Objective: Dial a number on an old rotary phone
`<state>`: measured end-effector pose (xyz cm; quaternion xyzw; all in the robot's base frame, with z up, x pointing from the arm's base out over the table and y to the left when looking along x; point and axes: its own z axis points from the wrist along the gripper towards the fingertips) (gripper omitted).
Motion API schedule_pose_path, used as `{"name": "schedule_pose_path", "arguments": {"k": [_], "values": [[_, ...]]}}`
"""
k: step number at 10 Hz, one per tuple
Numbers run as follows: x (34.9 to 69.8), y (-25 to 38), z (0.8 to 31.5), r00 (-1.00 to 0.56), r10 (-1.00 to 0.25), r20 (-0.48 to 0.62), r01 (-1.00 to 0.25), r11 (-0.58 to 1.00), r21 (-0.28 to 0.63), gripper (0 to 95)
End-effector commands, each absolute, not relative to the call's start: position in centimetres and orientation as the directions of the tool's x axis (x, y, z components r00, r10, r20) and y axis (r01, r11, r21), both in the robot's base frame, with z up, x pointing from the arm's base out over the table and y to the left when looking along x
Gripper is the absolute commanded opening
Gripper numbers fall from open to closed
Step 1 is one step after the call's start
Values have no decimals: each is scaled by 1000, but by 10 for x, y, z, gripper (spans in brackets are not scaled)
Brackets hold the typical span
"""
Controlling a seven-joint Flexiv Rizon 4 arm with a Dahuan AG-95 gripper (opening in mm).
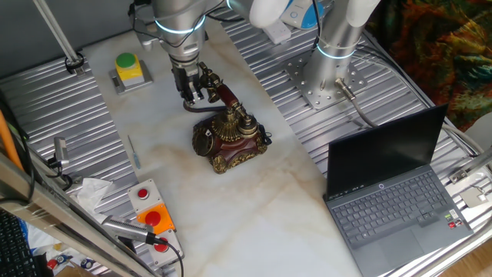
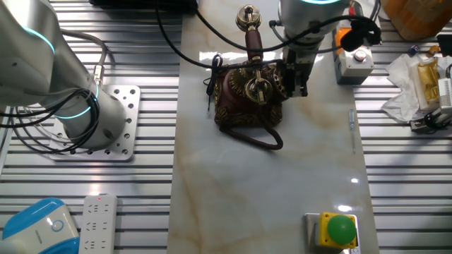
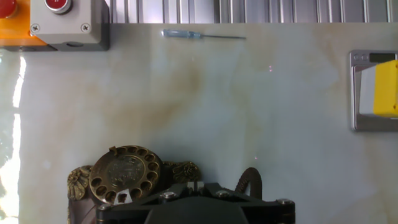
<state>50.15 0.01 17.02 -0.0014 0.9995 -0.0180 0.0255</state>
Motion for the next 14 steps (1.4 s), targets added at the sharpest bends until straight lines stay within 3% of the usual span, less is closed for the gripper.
{"name": "schedule_pose_path", "arguments": {"k": [1,14], "values": [[503,0,171,-999,-2,-47,0,999,-40,0],[558,-22,145,-998,-20,-57,-18,1000,-25,0]]}}
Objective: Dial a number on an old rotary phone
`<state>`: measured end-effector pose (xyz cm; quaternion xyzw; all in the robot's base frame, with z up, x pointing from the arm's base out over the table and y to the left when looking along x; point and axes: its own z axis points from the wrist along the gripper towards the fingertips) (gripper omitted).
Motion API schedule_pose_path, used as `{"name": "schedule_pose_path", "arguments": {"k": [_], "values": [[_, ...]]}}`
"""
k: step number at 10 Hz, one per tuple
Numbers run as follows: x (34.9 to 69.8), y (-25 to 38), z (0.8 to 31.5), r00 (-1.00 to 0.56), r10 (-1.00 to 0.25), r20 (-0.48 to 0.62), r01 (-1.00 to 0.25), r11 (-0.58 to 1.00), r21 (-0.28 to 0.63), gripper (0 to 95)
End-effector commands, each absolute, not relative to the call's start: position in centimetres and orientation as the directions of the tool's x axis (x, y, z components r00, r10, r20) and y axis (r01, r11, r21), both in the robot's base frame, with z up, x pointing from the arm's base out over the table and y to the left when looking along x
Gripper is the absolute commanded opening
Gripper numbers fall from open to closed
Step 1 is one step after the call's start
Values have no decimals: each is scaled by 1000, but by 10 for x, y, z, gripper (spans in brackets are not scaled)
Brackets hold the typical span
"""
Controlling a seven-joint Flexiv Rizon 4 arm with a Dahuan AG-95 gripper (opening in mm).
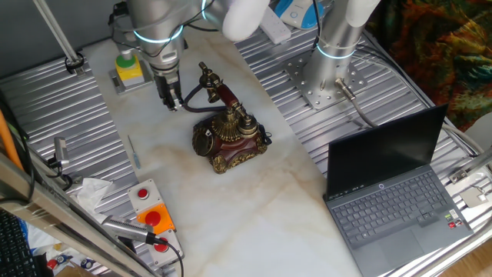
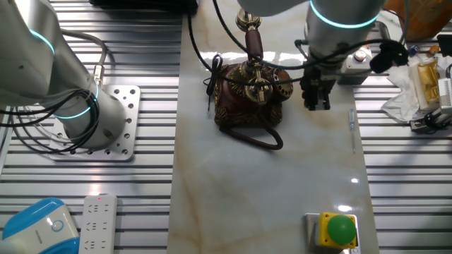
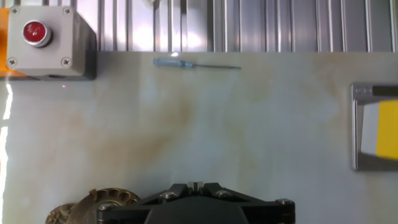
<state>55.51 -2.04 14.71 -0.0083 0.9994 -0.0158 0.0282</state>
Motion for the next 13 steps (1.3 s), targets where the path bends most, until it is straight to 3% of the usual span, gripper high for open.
{"name": "schedule_pose_path", "arguments": {"k": [1,13], "values": [[563,-25,142,-998,-22,-57,-21,1000,-20,0],[623,-24,116,-997,-57,-60,-56,998,-23,0]]}}
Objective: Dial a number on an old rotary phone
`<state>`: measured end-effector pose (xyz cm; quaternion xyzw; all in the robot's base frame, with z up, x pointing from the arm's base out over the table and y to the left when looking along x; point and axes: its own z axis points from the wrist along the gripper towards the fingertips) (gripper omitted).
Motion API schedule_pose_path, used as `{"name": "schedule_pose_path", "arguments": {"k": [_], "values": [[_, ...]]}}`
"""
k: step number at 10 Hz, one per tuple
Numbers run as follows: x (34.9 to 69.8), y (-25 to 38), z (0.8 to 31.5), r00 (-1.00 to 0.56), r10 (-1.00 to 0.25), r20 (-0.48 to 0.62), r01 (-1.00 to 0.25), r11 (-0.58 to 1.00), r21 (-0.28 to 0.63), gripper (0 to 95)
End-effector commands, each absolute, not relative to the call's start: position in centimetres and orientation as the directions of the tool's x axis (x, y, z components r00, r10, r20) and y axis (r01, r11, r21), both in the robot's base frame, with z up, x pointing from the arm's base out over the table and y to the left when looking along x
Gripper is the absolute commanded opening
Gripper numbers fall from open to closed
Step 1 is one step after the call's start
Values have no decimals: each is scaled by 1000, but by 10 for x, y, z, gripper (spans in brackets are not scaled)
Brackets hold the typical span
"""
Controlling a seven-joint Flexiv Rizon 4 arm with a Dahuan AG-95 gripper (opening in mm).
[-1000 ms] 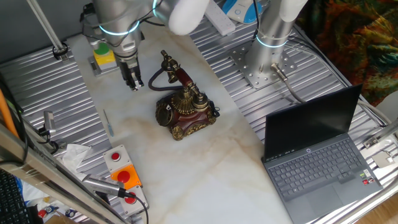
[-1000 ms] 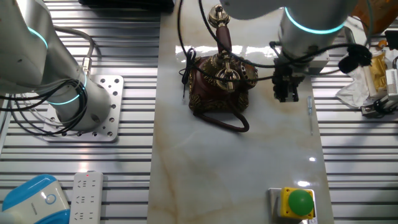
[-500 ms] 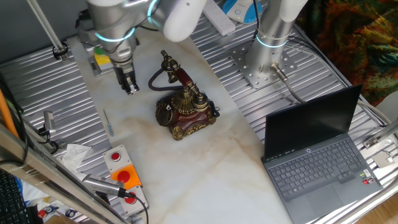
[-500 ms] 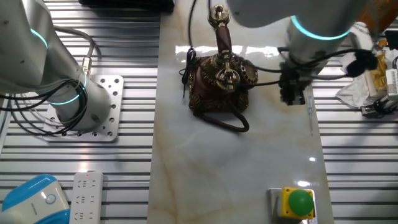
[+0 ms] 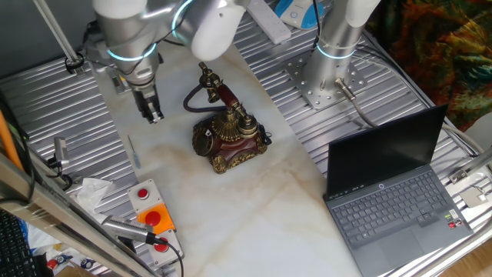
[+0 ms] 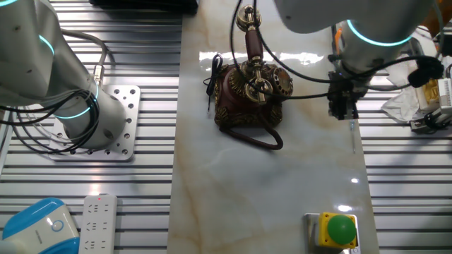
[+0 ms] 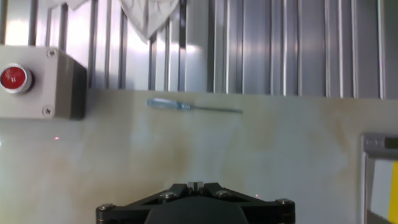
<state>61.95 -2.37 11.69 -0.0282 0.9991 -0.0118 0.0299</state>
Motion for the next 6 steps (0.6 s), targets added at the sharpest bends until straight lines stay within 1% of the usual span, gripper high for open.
{"name": "schedule_pose_path", "arguments": {"k": [1,3,4,6], "values": [[627,-25,114,-996,-56,-63,-54,998,-19,0],[630,-26,111,-996,-56,-66,-55,998,-16,0],[634,-27,103,-995,-63,-75,-63,998,-1,0],[639,-25,96,-995,-65,-78,-65,998,-5,0]]}}
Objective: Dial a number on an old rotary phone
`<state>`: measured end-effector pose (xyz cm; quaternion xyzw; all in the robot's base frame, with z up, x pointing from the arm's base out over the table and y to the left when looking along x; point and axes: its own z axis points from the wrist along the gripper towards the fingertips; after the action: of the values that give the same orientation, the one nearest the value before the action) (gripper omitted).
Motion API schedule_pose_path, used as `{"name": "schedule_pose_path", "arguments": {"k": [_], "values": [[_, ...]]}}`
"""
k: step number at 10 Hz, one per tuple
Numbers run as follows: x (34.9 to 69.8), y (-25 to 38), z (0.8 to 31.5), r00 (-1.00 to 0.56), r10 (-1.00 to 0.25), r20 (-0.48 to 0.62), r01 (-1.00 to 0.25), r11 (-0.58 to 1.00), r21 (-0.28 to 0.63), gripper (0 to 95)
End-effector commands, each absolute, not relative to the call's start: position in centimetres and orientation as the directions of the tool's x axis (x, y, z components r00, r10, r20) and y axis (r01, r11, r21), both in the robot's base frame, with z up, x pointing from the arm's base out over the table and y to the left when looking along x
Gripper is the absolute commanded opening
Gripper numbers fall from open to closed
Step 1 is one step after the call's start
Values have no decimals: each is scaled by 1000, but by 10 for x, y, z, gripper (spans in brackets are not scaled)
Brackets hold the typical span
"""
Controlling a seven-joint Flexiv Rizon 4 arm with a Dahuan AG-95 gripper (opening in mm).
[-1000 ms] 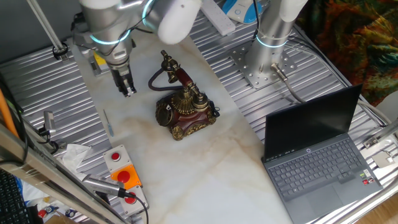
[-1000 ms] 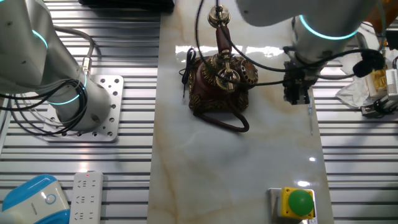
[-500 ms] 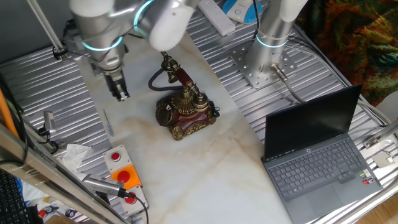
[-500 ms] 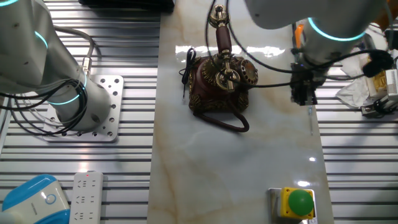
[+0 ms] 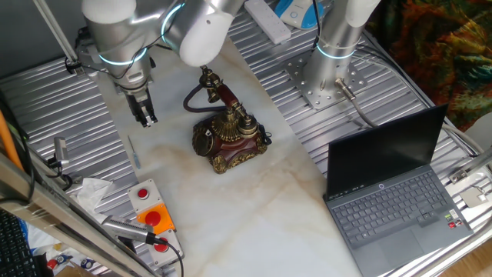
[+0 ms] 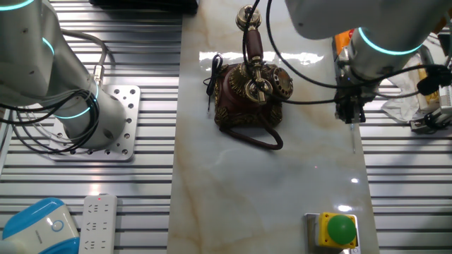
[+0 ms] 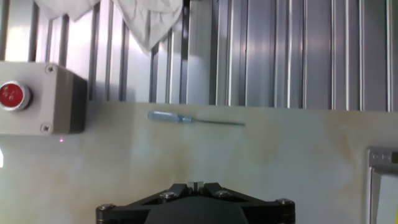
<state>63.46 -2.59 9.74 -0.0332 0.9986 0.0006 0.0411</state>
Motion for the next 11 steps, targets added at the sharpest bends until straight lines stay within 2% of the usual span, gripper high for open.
{"name": "schedule_pose_path", "arguments": {"k": [1,11], "values": [[640,-25,94,-995,-66,-76,-65,998,-9,0],[640,-24,89,-995,-53,-82,-53,999,-3,0]]}}
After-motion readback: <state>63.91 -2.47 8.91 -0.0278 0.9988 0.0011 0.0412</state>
